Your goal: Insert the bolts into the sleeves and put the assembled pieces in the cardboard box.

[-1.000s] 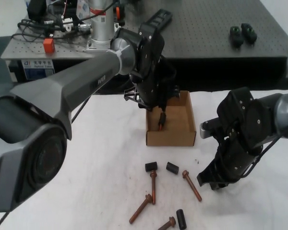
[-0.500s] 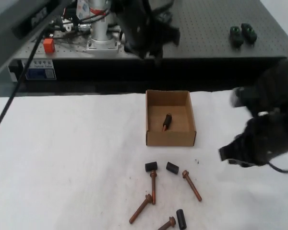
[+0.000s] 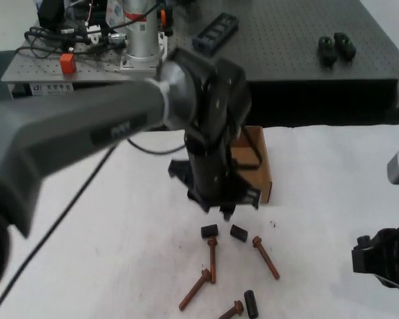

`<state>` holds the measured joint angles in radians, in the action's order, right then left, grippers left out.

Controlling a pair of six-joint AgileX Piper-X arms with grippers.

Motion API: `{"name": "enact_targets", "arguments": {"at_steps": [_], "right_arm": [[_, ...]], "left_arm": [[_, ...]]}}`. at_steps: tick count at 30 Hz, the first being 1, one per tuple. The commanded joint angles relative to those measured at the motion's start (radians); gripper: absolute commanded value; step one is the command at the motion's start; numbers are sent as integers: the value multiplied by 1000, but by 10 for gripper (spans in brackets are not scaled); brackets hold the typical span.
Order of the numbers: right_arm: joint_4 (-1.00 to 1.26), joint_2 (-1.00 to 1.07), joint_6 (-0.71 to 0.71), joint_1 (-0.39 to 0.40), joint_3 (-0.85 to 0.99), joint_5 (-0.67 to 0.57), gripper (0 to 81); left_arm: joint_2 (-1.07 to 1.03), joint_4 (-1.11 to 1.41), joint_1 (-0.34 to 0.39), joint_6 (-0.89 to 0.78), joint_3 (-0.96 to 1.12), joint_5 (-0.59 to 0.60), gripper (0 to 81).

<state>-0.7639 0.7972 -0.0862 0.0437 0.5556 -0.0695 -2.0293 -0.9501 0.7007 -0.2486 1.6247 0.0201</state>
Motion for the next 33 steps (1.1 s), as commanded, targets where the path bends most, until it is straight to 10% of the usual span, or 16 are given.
{"name": "enact_targets", "arguments": {"at_steps": [1, 21, 33], "right_arm": [[9, -9, -7, -4, 2, -13, 22], [21, -7, -7, -6, 2, -13, 22], [21, -7, -4, -6, 2, -13, 22]], "left_arm": [[-39, -54, 8, -51, 1, 14, 339], [-86, -15, 46, -133, -80, 35, 338], [-86, 79, 44, -133, -79, 35, 153]]}}
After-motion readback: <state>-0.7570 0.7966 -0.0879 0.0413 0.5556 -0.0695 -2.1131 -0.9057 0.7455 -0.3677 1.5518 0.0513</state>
